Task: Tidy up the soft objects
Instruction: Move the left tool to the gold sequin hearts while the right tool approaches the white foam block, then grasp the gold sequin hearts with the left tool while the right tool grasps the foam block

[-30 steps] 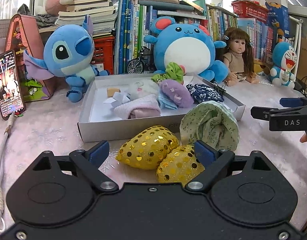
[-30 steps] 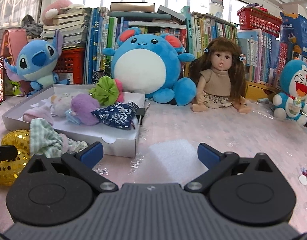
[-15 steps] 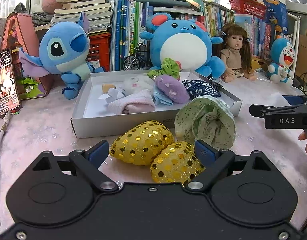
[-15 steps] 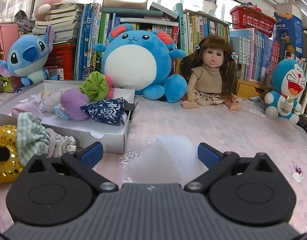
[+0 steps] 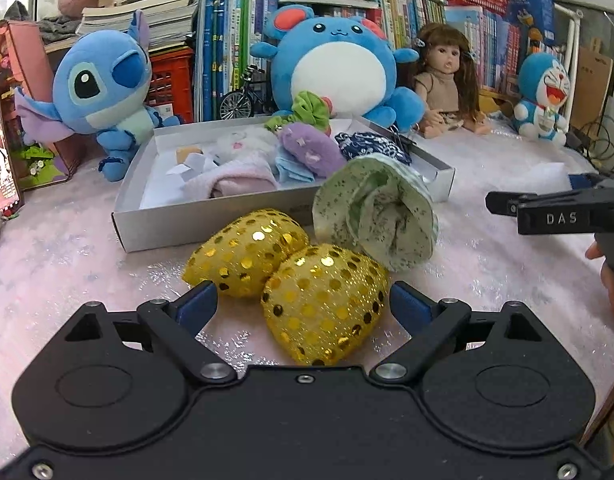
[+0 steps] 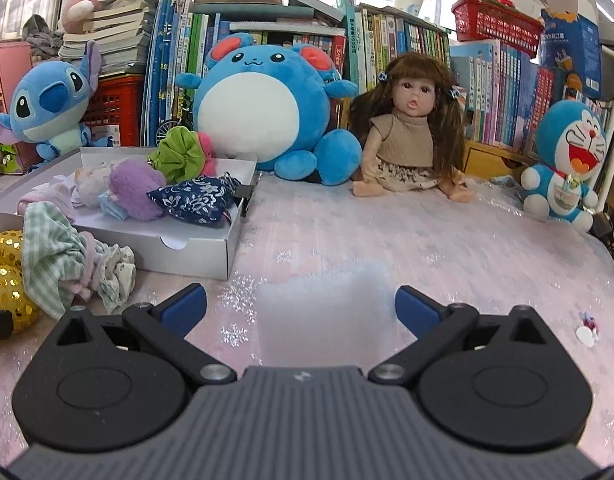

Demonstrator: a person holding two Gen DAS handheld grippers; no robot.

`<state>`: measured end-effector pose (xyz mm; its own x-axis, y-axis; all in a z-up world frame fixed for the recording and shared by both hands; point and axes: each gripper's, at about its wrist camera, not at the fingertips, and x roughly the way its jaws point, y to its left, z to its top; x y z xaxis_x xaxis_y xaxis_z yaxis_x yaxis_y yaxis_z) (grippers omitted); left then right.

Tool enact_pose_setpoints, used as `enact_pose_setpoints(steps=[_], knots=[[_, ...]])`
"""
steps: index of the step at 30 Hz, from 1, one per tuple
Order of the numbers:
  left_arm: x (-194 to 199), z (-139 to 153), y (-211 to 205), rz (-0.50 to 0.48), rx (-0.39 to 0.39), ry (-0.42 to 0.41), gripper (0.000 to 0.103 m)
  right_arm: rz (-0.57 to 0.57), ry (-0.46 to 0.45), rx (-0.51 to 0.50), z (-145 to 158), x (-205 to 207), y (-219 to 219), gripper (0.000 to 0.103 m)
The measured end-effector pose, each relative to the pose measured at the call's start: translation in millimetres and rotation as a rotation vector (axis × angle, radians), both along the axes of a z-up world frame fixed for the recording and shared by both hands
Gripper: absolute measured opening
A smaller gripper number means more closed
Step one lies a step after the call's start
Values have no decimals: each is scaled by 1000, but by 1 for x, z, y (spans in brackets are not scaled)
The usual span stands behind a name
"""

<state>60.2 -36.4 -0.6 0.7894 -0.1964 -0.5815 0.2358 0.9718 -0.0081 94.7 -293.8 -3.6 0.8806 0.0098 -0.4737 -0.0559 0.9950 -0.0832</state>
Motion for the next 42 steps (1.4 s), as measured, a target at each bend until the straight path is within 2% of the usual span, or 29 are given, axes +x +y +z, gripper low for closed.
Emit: enact_pose_setpoints(steps=[15,21,24,28,36,42], knots=[[3,-1,-1,26,-8,-1,92,2,28,33,-6,-5,-4,103],[4,-1,0,22,-35,14,83,9,39,42,-6,-6,-3,103],[3,-1,2,19,-59,22,75,9,37,44,-6,-7,-2,103],[0,0,2,4,-67,20,60,8,37,54,-5,-8,-3,103],[-5,4,7,23,-82,24,54,-1,16,105,0,-14,-10,102],[-16,8,21,43,-80,26,54,-13,0,129,5,-23,-15,102]])
